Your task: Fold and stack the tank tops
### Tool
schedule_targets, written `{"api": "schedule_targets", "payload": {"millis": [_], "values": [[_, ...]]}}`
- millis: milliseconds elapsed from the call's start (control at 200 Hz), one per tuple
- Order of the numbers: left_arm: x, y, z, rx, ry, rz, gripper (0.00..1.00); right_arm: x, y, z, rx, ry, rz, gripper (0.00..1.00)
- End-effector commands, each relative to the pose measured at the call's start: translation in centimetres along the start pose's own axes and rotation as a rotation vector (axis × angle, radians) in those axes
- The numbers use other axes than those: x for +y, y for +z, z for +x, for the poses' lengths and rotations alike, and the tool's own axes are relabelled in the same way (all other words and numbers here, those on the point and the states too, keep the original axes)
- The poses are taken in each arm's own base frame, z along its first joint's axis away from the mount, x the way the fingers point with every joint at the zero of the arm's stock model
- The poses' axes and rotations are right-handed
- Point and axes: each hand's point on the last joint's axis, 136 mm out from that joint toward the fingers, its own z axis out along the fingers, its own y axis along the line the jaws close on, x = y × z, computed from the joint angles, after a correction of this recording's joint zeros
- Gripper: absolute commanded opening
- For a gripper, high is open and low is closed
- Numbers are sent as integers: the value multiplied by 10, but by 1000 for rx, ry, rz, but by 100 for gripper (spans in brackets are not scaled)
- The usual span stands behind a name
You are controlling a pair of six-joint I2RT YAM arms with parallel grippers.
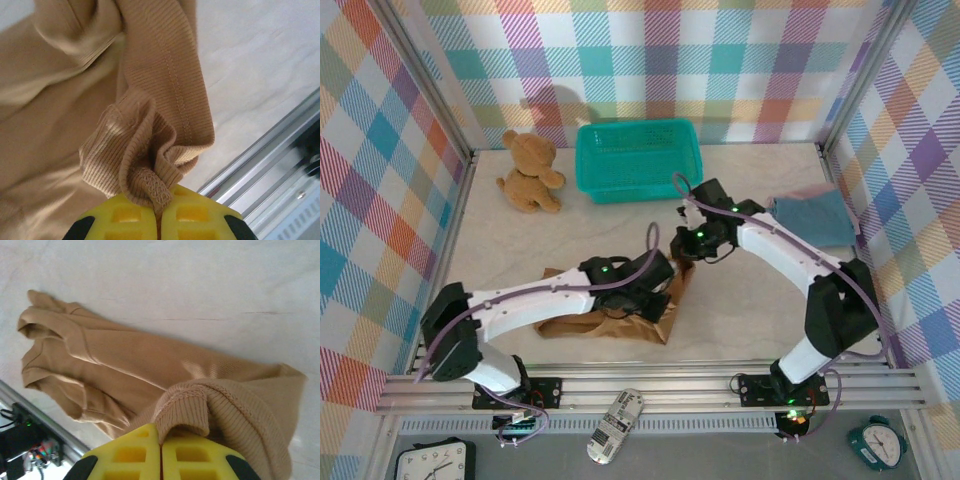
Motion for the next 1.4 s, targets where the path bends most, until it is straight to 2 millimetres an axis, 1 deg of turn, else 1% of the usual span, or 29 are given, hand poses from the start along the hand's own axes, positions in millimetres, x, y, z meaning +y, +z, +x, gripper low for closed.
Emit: {"api": "schedule_targets", "payload": {"millis": [0, 65, 105, 230, 290, 355, 415, 445, 485, 510, 560, 580, 630, 705, 755, 800, 855, 910, 965, 1005, 1045, 1080, 1105, 1140, 1180, 1245, 1300, 1320, 1395], "values": [[26, -6, 29, 38, -127, -31, 6, 31, 22, -4, 35, 49, -60, 8], [41, -9, 43, 45, -161, -63, 7, 50, 35, -3, 65, 36, -89, 8], [50, -9, 49, 47, -185, -75, 7, 58, 43, -2, 80, 31, -90, 8], [75, -9, 66, 60, -270, -114, 7, 70, 70, 3, 139, 39, -96, 8], [85, -10, 73, 70, -299, -142, 7, 80, 80, 4, 157, 31, -106, 8], [96, -10, 83, 92, -331, -178, 8, 82, 91, 6, 173, 39, -103, 9], [102, -8, 90, 114, -357, -195, 10, 84, 102, 6, 187, 53, -115, 11], [107, -7, 94, 127, -373, -213, 12, 84, 107, 7, 196, 54, -114, 13], [110, -4, 98, 144, -389, -220, 18, 82, 115, 7, 205, 55, -100, 22], [112, -1, 100, 157, -398, -226, 20, 80, 119, 7, 210, 60, -95, 23], [118, -1, 100, 167, -409, -254, 22, 80, 124, 3, 204, 71, -101, 26], [121, -2, 100, 171, -416, -270, 22, 80, 127, 1, 199, 74, -104, 28], [131, -5, 102, 188, -439, -322, 26, 84, 129, -6, 189, 78, -120, 31], [144, -11, 107, 220, -477, -392, 27, 92, 128, -18, 169, 76, -162, 33], [148, -15, 107, 224, -490, -416, 27, 95, 125, -24, 162, 94, -206, 34], [149, -17, 105, 219, -503, -412, 28, 97, 119, -31, 143, 113, -254, 35], [149, -21, 102, 209, -518, -414, 29, 93, 106, -37, 123, 117, -276, 37], [150, -25, 101, 205, -546, -420, 33, 84, 90, -39, 103, 85, -254, 40], [149, -30, 101, 198, -578, -408, 37, 73, 73, -35, 93, 33, -210, 41], [143, -32, 97, 184, -586, -373, 39, 59, 60, -26, 102, -3, -155, 41], [130, -32, 87, 159, -577, -292, 40, 49, 52, -16, 121, -18, -117, 40], [119, -31, 76, 129, -557, -227, 42, 40, 43, -2, 144, -21, -89, 38], [113, -30, 70, 118, -536, -199, 43, 37, 41, 5, 159, -19, -79, 37], [106, -29, 63, 107, -503, -173, 44, 34, 41, 17, 195, -9, -84, 37], [99, -25, 57, 109, -469, -153, 45, 36, 43, 31, 242, 7, -104, 37], [91, -15, 52, 130, -417, -134, 46, 36, 52, 43, 266, 2, -103, 37], [86, -7, 51, 147, -369, -128, 47, 36, 62, 43, 264, 7, -112, 38], [86, -4, 51, 152, -354, -128, 47, 37, 65, 41, 256, 8, -121, 38], [92, 8, 52, 183, -293, -165, 48, 46, 78, 35, 253, 0, -153, 39]]}}
